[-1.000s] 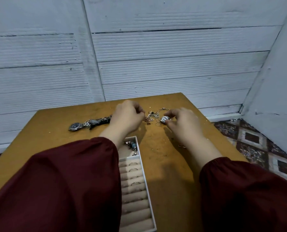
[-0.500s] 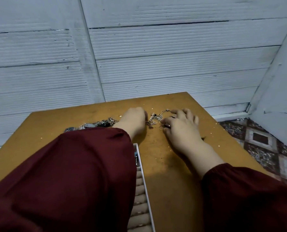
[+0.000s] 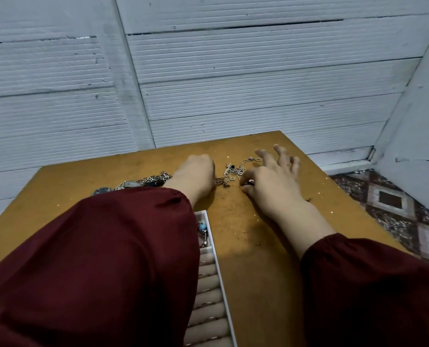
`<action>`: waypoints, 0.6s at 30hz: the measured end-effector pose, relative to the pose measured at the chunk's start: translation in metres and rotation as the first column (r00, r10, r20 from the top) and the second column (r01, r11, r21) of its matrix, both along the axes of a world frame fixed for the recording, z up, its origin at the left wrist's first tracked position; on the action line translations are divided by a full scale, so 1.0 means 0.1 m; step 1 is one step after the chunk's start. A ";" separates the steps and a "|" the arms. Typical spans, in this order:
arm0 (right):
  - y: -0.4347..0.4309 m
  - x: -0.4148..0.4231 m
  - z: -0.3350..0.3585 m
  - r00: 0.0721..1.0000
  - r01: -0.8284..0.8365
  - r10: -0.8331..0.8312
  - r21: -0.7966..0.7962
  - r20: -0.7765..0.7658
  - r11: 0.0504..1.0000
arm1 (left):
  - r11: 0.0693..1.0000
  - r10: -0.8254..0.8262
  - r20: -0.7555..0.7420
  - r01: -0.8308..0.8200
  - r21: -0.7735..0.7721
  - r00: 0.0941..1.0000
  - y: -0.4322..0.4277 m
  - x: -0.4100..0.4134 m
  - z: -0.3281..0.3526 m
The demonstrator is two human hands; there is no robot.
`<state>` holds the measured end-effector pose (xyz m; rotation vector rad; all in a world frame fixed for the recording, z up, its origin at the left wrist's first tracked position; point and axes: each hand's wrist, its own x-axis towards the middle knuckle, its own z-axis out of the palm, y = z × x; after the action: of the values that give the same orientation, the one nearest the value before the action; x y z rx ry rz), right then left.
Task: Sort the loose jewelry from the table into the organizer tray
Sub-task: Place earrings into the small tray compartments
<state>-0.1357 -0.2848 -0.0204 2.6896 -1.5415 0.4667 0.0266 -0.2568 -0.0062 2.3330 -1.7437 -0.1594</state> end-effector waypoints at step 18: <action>-0.09 -0.02 0.07 0.997 0.032 -0.017 0.213 -0.073 0.977 | 0.999 -0.021 -0.119 0.024 0.025 0.993 0.19 0.06 0.11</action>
<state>-0.1374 -0.2942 -0.0139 2.8025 -1.6936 0.2123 0.0326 -0.2382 0.0051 2.2724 -1.7209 -0.3209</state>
